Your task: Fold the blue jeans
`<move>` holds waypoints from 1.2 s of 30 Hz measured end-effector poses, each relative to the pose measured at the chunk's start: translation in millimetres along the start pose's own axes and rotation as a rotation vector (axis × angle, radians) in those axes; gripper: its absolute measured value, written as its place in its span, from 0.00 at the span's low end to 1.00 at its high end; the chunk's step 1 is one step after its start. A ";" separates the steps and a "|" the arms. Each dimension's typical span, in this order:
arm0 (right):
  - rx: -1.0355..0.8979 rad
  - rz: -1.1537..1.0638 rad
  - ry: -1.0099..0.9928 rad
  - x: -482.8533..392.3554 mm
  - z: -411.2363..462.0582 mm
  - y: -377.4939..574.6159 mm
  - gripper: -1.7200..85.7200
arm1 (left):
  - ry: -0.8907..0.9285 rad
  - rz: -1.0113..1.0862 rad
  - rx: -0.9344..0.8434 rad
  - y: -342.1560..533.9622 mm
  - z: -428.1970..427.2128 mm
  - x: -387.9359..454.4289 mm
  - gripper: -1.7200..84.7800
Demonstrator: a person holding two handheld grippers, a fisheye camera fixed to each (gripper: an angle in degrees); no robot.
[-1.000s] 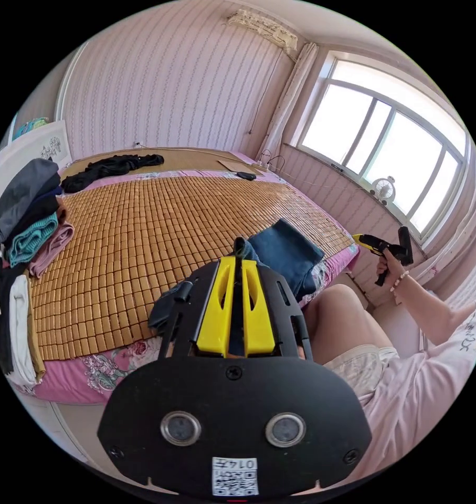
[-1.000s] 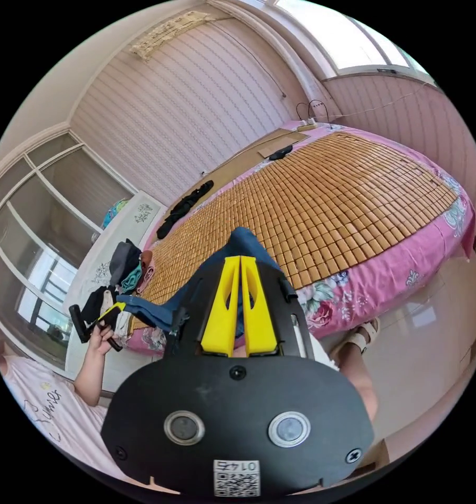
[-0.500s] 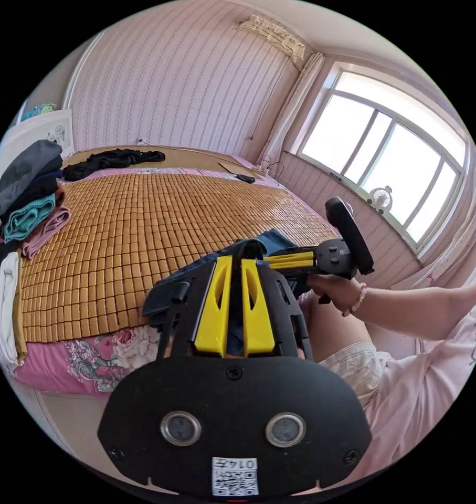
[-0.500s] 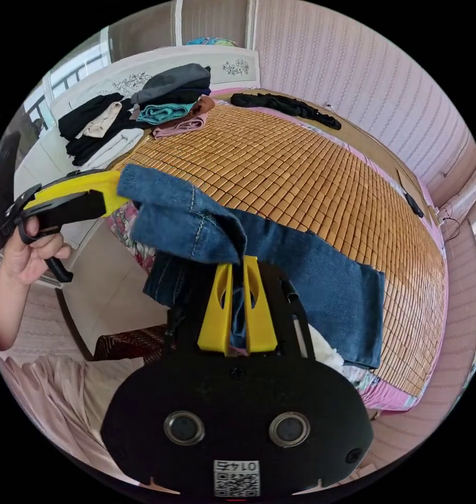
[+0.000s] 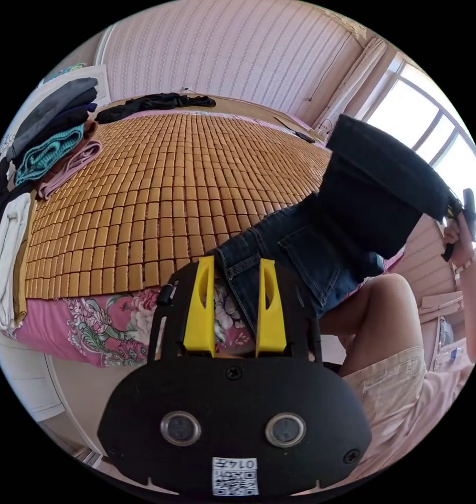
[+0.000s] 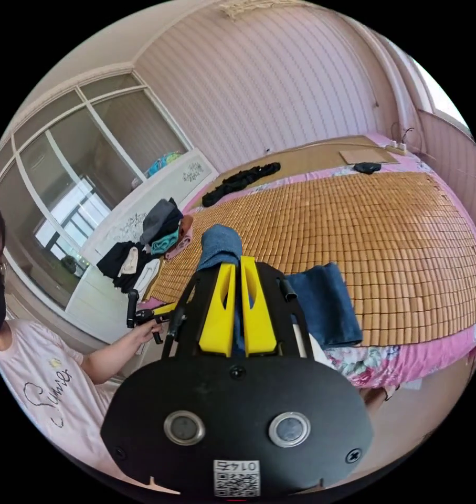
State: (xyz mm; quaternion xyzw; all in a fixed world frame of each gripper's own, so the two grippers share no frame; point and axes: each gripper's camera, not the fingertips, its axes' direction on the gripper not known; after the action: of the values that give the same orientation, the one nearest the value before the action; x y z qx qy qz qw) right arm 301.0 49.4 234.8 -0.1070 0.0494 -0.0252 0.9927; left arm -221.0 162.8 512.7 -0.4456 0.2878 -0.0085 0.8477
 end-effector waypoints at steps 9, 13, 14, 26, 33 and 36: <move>0.059 0.132 0.639 62.9 -114.5 -45.1 0.02 | 0.116 -0.003 -0.003 3.5 -18.0 -6.5 0.08; -0.155 -0.041 0.532 28.7 -30.5 -53.3 0.02 | 0.199 0.168 0.115 27.5 -73.1 25.5 0.08; -0.197 -0.078 0.495 20.9 -12.5 -54.5 0.02 | 0.216 0.191 0.120 32.4 -79.8 31.1 0.08; -0.781 -0.979 0.132 -238.6 337.7 2.5 0.19 | 0.357 0.299 0.012 121.5 -124.7 76.5 0.07; -0.902 -0.879 0.096 -224.4 368.2 19.8 0.10 | 0.359 0.263 0.010 138.4 -150.4 76.9 0.07; -0.927 -0.803 0.045 -210.3 353.7 11.5 0.06 | 0.358 0.314 0.036 137.1 -164.9 84.3 0.07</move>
State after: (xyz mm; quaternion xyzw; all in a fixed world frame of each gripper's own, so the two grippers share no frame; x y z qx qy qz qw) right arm 129.0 147.6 595.8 -0.5373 0.0320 -0.3753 0.7546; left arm -265.5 98.7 295.9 -0.3716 0.4993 0.0393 0.7817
